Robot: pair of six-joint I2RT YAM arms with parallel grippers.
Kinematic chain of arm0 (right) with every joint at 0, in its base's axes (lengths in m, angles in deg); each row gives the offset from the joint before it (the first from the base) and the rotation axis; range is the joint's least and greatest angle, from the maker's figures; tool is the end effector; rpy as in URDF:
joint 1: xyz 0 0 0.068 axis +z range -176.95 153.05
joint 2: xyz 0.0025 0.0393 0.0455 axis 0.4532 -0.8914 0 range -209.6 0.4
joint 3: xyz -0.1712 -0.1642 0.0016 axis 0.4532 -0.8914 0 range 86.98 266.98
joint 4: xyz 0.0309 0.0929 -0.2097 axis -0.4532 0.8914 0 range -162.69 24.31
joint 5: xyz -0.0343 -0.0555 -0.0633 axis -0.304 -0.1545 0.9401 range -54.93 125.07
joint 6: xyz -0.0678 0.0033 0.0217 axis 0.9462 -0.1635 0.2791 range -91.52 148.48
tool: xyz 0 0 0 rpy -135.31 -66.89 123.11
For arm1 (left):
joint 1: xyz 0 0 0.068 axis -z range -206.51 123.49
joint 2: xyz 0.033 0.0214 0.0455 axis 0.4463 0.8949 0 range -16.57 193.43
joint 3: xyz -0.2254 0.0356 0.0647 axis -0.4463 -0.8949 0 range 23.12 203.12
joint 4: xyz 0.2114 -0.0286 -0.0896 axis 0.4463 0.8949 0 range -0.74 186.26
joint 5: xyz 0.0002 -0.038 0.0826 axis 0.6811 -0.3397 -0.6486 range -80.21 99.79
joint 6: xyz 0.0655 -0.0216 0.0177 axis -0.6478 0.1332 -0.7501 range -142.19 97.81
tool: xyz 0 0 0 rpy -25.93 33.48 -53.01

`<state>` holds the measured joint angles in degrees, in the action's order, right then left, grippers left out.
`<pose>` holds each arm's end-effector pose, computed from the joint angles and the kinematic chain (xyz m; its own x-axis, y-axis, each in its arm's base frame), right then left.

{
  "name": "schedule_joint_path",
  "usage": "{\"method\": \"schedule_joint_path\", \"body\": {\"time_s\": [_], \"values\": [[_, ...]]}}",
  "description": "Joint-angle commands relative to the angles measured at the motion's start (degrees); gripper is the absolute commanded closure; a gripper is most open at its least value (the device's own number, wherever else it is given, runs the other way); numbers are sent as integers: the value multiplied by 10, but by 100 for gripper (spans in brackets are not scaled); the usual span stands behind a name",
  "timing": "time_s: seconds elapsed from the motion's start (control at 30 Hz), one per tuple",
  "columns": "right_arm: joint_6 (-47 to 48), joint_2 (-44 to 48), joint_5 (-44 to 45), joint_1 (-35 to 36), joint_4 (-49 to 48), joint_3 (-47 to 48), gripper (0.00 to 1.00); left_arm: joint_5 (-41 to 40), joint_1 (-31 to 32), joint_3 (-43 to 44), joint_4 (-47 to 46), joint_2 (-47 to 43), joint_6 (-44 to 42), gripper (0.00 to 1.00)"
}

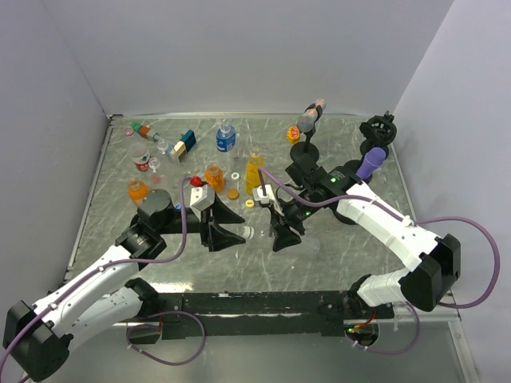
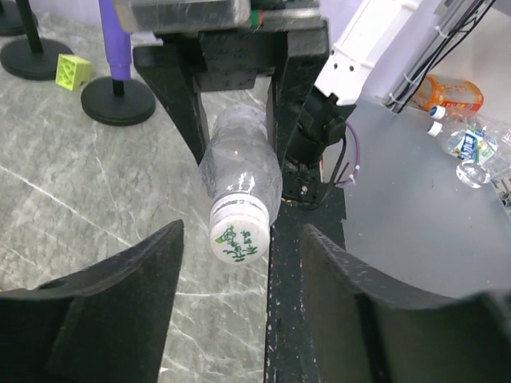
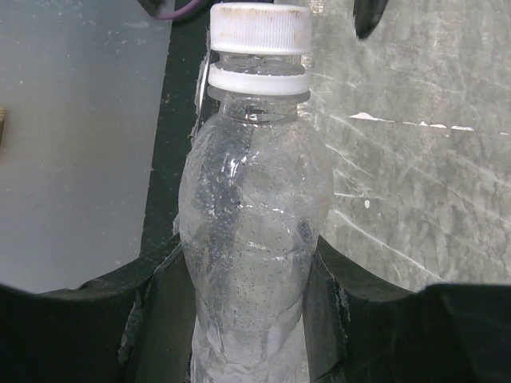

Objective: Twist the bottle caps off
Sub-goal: Unscrew the bottle cap from the plastic bottle.

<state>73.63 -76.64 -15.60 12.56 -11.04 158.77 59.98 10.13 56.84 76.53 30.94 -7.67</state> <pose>0.1486 0.1813 0.2728 -0.0485 -0.6225 -0.7811 -0.9526 -0.2062 0.2235 0.1327 -0.1548 0.2865 -0.2648 -0.0032 -0.9643 0.9627 0.0563 -0.2646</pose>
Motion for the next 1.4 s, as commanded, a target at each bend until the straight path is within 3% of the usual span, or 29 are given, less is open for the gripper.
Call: {"method": "schedule_joint_path", "body": {"time_s": [0.0,0.3,0.37,0.53,0.6,0.8,1.0,1.1,1.13,1.17,1.27,1.33,1.37], "values": [[15,-3,-21,5,1,25,73,10,4,10,3,17,-13,37],[13,-4,-21,5,1,23,73,-1,11,11,6,20,-13,42],[13,-5,-21,5,1,24,73,1,11,12,3,22,-10,51],[9,-4,-18,5,-1,24,73,-7,11,12,-11,30,44,88],[3,0,-8,5,-8,18,73,-23,11,11,-5,25,96,99],[-12,17,19,5,-36,-6,73,-95,12,-62,-76,-45,352,99],[-22,15,27,4,-48,-13,73,-262,46,-45,42,-93,600,99],[-21,11,27,4,-46,-11,73,-292,75,-5,70,-74,635,99],[-22,11,27,5,-45,-11,73,-296,82,14,86,-60,625,96],[-22,12,28,4,-44,-10,74,-295,87,31,109,-50,607,86],[-21,16,29,3,-45,-13,73,-263,88,53,123,-18,541,41],[-21,23,30,1,-47,-18,73,-244,88,52,126,-17,484,20],[-19,26,30,0,-48,-22,73,-243,88,53,157,-22,439,14]]}}
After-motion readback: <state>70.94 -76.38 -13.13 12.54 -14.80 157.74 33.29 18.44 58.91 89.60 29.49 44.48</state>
